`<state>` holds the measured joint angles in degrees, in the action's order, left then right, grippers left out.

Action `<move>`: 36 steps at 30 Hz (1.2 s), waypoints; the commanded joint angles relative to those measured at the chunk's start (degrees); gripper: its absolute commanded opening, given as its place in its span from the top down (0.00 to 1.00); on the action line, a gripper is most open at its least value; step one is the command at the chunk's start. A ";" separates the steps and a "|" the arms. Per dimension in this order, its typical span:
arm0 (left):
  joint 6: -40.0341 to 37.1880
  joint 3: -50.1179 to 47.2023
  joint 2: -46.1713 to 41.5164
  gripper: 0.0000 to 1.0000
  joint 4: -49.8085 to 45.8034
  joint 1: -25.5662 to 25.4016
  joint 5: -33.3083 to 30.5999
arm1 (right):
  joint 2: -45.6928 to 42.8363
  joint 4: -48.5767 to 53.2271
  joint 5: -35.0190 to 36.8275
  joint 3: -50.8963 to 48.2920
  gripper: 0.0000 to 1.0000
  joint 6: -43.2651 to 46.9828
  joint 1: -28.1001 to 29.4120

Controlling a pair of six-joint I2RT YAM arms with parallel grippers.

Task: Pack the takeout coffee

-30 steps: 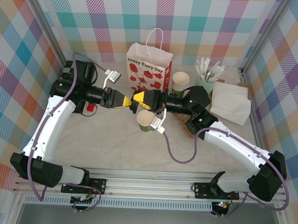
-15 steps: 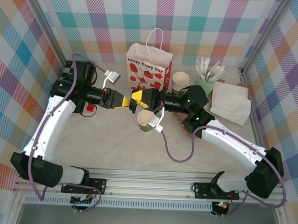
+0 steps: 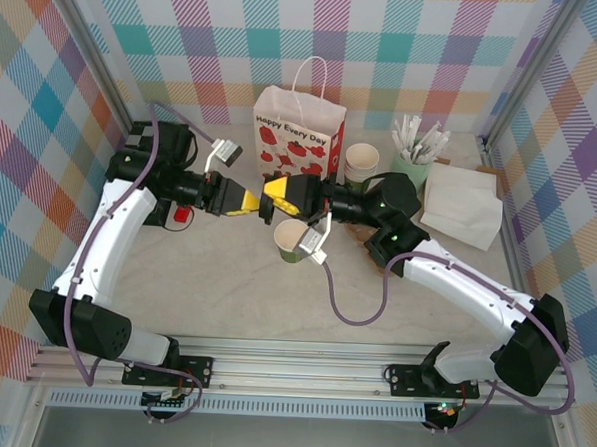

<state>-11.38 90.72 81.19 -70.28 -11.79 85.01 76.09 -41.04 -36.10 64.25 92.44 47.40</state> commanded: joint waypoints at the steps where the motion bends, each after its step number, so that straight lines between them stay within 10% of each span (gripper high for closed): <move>1: -6.45 2.18 0.89 0.96 -6.97 0.27 1.95 | 1.34 -2.95 0.85 0.88 1.00 -2.18 0.94; 15: 20.60 -2.97 -8.95 1.00 17.80 -0.17 -22.57 | -0.76 4.47 4.22 -0.96 1.00 -8.35 -0.16; 23: 21.67 -1.79 -9.75 1.00 17.43 -0.17 -21.07 | -4.93 6.12 7.79 -7.35 1.00 -10.25 -1.96; 29: 25.67 -5.10 -13.89 0.14 19.93 -0.18 -30.54 | -6.86 0.62 10.06 -7.90 1.00 -29.02 -3.44; 36: 31.90 -8.22 -16.62 0.02 25.80 0.79 -26.56 | -2.55 -14.62 12.64 -8.28 1.00 -29.85 -3.97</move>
<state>16.80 82.70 64.75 -48.42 -11.46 55.75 72.69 -47.90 -23.97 54.78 67.24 43.83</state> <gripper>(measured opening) 0.982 0.092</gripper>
